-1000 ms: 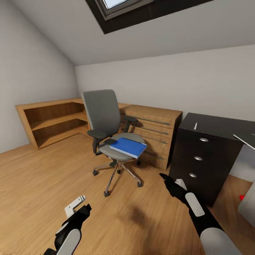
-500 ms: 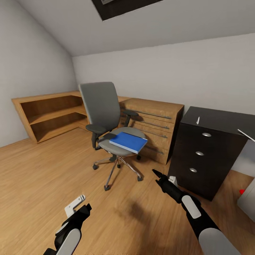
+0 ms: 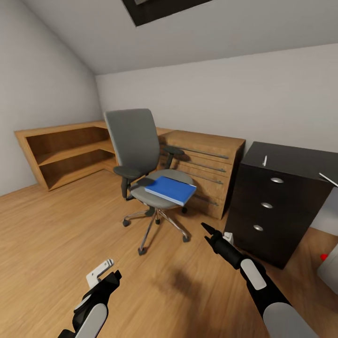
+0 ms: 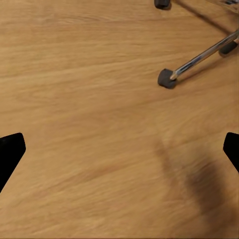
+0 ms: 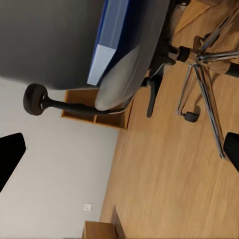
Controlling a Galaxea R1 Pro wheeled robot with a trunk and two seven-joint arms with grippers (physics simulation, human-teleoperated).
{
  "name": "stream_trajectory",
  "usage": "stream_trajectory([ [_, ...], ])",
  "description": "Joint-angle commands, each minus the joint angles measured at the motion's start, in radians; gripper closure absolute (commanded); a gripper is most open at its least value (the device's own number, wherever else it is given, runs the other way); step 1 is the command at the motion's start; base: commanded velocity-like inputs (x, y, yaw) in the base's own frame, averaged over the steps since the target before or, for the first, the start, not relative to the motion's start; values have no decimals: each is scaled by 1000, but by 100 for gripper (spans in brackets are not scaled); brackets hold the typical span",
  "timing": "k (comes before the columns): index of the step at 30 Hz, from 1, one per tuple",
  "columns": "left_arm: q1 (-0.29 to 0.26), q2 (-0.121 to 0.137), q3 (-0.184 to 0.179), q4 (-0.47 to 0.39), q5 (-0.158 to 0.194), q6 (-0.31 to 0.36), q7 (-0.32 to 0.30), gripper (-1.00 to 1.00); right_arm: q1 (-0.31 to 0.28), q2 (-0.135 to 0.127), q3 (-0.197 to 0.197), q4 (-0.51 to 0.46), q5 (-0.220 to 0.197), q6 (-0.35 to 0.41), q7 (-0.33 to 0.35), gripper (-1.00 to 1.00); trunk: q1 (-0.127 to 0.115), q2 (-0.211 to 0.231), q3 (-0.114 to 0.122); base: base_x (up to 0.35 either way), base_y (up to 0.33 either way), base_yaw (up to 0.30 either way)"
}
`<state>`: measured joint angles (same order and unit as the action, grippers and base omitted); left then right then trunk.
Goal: In the bedroom, organize the workspace by keeping the computer under the desk, ensuring the monitor is on the desk, placing the keyboard on the desk next to the monitor, placing the mouse on the desk next to the keyboard, moving the folder from the swivel chair onto the desk next to the mouse, stacking the notebook on top of the folder with the pen on top of the notebook, and positioning the swivel chair next to the desk.
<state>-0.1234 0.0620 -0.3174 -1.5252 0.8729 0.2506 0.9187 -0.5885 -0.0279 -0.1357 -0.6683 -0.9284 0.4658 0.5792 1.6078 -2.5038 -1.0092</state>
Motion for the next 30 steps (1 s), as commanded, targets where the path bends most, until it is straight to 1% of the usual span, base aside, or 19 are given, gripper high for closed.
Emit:
stream_trajectory([
  [1,-1,1,-2,-1,3,5,6,-100,-1,0,-2,-2,-6,8,4,-100,0,0,-1,243,51,0],
  [12,-1,1,-2,-1,3,3,6,-100,-1,1,4,-42,-3,9,14,-100,0,0,-1,144,11,0],
  [14,-1,1,-2,-1,3,3,6,-100,-1,1,12,-47,-2,9,14,-100,0,0,-1,99,1,0],
  [18,-1,2,-2,-1,3,4,6,-100,-1,3,48,-53,-1,8,14,-100,0,0,-1,37,0,0],
  [20,-1,2,-2,-1,3,4,6,-100,-1,3,56,-54,-2,8,14,-100,0,0,-1,10,0,0],
  [25,-1,1,-2,-1,3,4,6,-100,-1,0,58,-51,-4,8,14,-100,0,0,-1,29,0,0],
  [30,-1,1,-2,0,3,3,5,-100,-1,-1,58,-49,-5,8,14,-100,0,0,-1,209,0,0],
])
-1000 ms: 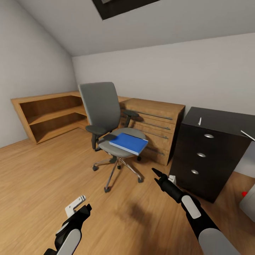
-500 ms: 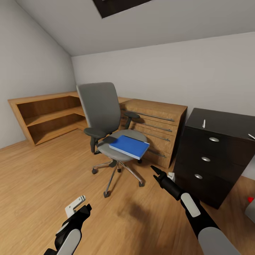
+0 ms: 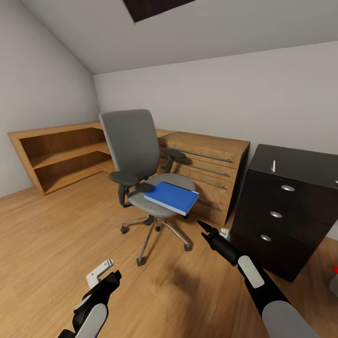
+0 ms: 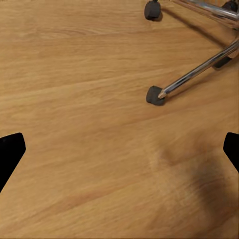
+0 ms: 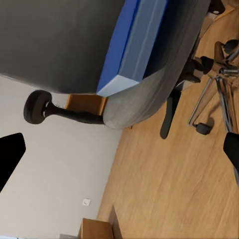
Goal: In the bedroom, organize the workspace by keeping the computer under the desk, ensuring the monitor is on the desk, placing the keyboard on the desk next to the monitor, placing the mouse on the desk next to the keyboard, moving the folder from the swivel chair onto the desk next to the mouse, stacking the notebook on top of the folder with the pen on top of the notebook, and positioning the swivel chair next to the desk.
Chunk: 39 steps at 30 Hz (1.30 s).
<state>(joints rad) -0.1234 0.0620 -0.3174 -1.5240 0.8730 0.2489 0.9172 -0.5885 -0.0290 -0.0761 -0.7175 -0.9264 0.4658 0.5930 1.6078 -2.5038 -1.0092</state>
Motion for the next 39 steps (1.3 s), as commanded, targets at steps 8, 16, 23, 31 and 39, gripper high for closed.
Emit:
stream_trajectory([
  [8,-1,1,-2,7,3,4,6,-100,-1,0,-2,1,-6,8,1,-100,0,0,-1,93,0,0],
  [16,-1,1,-5,10,3,3,5,-100,-1,0,-2,1,-7,8,1,-100,0,0,-1,180,0,0],
  [23,-1,2,-6,10,2,3,5,-100,-1,0,-1,2,-8,8,1,-100,0,0,-1,145,0,0],
  [31,-1,2,-6,10,2,6,5,-100,-1,2,-1,7,-7,8,-1,-100,0,0,-1,136,19,0],
  [39,-1,2,-6,10,1,7,6,-100,-1,3,-1,9,-6,8,-4,-100,0,0,-1,38,19,0],
])
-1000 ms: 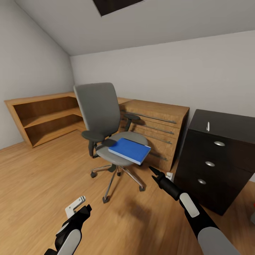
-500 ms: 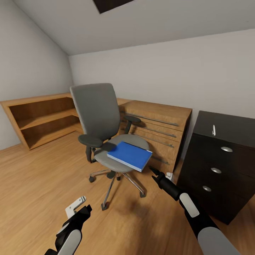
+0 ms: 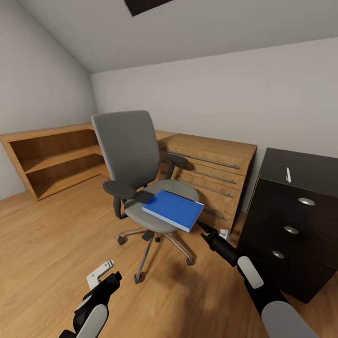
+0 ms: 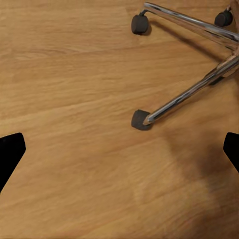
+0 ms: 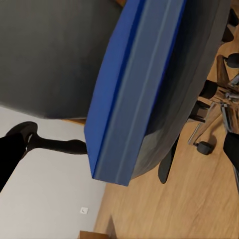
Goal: In the bedroom, organize the workspace by keeping the computer under the desk, ensuring the monitor is on the desk, placing the keyboard on the desk next to the monitor, placing the mouse on the desk next to the keyboard, moving the folder from the swivel chair onto the desk next to the mouse, stacking the notebook on top of the folder with the pen on top of the notebook, and positioning the swivel chair next to the desk.
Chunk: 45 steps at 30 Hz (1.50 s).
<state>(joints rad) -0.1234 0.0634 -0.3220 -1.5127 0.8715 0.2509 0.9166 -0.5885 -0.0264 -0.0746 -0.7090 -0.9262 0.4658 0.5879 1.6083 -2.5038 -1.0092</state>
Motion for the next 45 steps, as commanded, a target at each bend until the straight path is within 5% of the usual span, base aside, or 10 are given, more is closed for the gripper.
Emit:
stream_trajectory([
  [1,-1,1,-2,-1,3,4,7,-100,-1,1,-2,1,-6,8,0,-100,0,0,-1,16,10,0],
  [45,-1,0,-2,0,7,4,5,-100,-1,8,5,61,-4,1,-3,-100,0,0,-1,42,24,0],
])
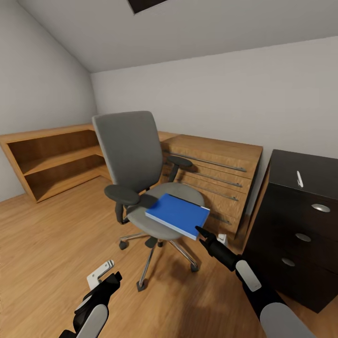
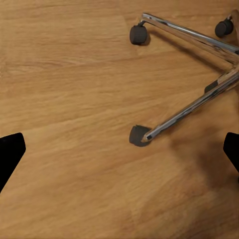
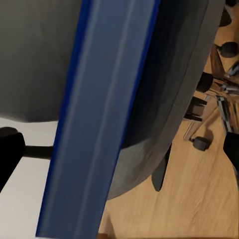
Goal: In the bedroom, organize the workspace by keeping the computer under the desk, ensuring the monitor is on the desk, placing the keyboard on the desk next to the monitor, placing the mouse on the desk next to the keyboard, moving the folder from the swivel chair onto the desk next to the mouse, stacking the notebook on top of the folder with the pen on top of the notebook, and positioning the swivel chair next to the desk.
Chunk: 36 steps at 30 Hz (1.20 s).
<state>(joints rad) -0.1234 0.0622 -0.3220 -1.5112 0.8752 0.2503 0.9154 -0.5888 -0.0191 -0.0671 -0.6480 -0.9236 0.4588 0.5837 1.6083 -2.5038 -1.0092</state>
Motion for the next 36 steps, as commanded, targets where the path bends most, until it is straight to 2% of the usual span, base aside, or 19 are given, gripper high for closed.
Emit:
stream_trajectory([
  [1,-1,1,-2,-1,3,4,6,-100,0,0,-2,1,-6,8,1,-100,0,0,-1,0,94,0],
  [31,-1,1,-3,5,4,6,6,-100,0,1,-2,5,-5,7,1,-100,0,0,-1,0,24,0],
  [36,-1,1,-3,5,4,6,6,-100,0,1,-2,5,-5,8,1,-100,-2,1,15,0,0,0],
])
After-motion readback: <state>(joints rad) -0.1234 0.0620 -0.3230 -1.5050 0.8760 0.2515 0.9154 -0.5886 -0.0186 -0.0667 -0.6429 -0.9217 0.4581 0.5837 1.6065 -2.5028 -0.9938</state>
